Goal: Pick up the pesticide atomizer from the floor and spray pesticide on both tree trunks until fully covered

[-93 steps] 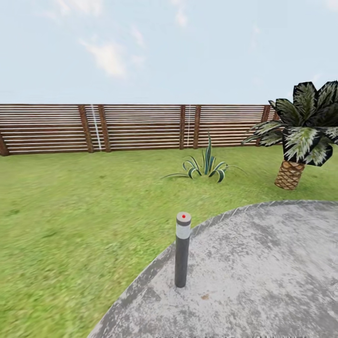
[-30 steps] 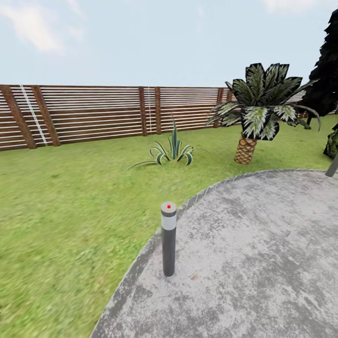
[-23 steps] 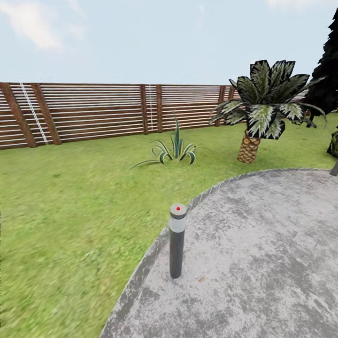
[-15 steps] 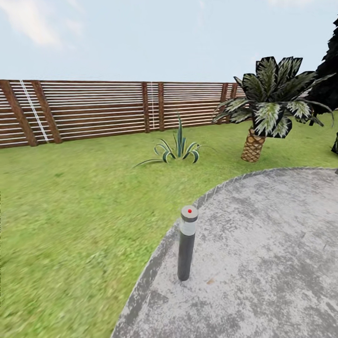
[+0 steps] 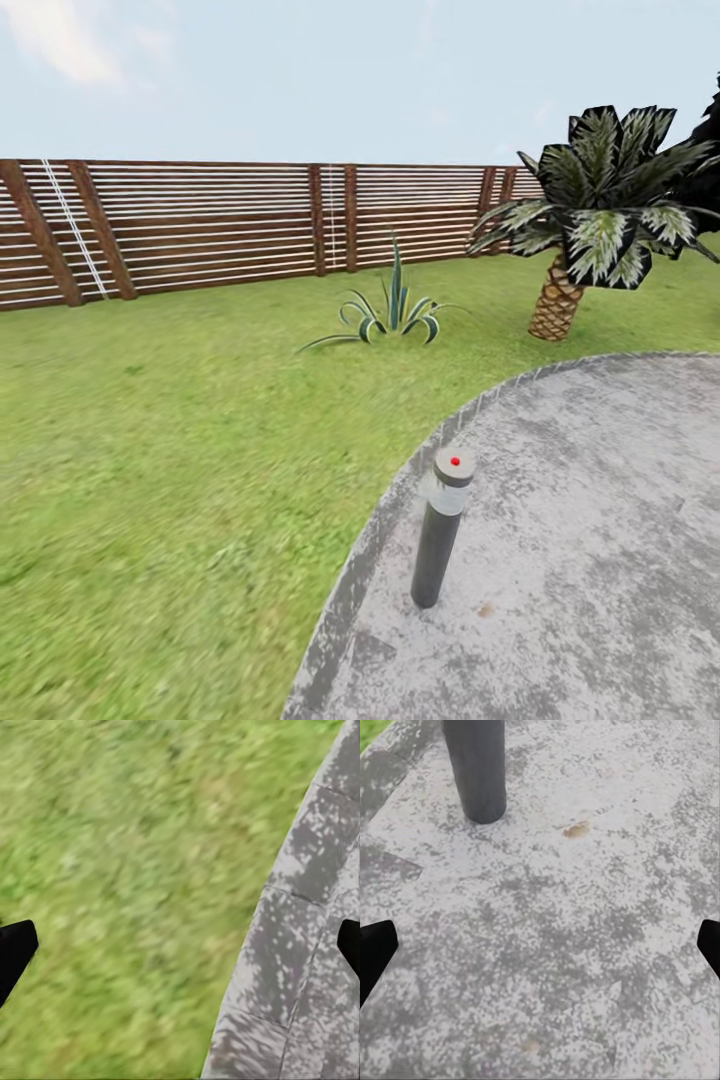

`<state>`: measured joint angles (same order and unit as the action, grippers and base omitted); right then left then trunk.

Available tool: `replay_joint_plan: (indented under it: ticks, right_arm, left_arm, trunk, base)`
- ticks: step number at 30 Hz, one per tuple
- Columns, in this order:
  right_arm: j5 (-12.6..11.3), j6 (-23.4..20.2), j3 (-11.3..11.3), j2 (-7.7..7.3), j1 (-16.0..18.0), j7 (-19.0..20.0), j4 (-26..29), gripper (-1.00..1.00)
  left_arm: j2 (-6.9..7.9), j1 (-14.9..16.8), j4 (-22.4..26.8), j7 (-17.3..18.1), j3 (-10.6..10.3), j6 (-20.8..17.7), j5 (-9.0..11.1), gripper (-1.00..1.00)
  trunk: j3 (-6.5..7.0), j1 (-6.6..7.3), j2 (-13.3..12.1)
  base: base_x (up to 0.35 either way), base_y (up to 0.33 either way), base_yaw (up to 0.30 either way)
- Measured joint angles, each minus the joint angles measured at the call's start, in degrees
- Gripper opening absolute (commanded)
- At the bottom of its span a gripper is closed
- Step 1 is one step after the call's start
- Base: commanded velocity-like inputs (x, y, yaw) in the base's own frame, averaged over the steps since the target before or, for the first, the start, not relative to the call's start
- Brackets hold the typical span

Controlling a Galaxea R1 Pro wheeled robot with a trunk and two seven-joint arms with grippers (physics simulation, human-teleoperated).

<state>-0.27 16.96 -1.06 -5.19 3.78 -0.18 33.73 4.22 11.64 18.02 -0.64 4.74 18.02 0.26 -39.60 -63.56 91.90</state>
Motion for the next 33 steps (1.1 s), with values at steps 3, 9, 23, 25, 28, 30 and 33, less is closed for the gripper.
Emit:
replay_joint_plan:
  ticks: [3,9,23,25,28,30,33]
  right_arm:
    - [0.00,0.00,0.00,0.00,0.00,0.00,-0.18,1.00]
    - [0.00,0.00,0.01,0.00,0.00,0.00,-0.24,1.00]
    - [0.00,0.00,0.01,0.00,0.00,0.00,-0.24,1.00]
    - [0.00,0.00,0.01,0.00,0.00,0.00,-0.24,1.00]
    - [0.00,0.00,0.01,0.00,0.00,0.00,-0.24,1.00]
    - [0.00,0.00,0.01,0.00,0.00,0.00,-0.24,1.00]
    - [0.00,0.00,0.01,0.00,0.00,0.02,-0.24,1.00]
  left_arm:
    - [0.00,-0.02,0.00,-0.02,0.00,0.00,0.00,1.00]
    - [0.00,0.00,0.00,-0.04,0.00,0.00,0.00,1.00]
    - [0.03,-0.04,0.00,-0.01,0.00,0.04,0.00,1.00]
    - [0.04,-0.04,0.00,-0.04,0.00,0.04,0.00,1.00]
    - [0.04,-0.04,0.00,-0.03,0.00,0.01,-0.03,1.00]
    - [0.06,-0.04,0.00,-0.02,0.00,0.02,-0.03,1.00]
    - [0.06,-0.03,0.00,-0.02,0.00,0.03,-0.06,1.00]
  trunk:
    - [-0.27,0.00,0.00]
    - [-0.82,0.00,0.00]
    - [-1.57,0.00,0.00]
    - [-1.61,0.00,0.00]
    - [-1.65,0.00,0.00]
    - [-1.66,0.00,0.00]
    - [-1.66,0.00,0.00]
  base:
    - [0.163,0.331,0.000]
    - [0.171,0.324,0.000]
    - [0.213,0.287,0.000]
    - [0.239,0.251,0.000]
    - [0.240,0.249,0.000]
    - [0.240,0.248,0.000]
    - [0.241,0.248,0.000]
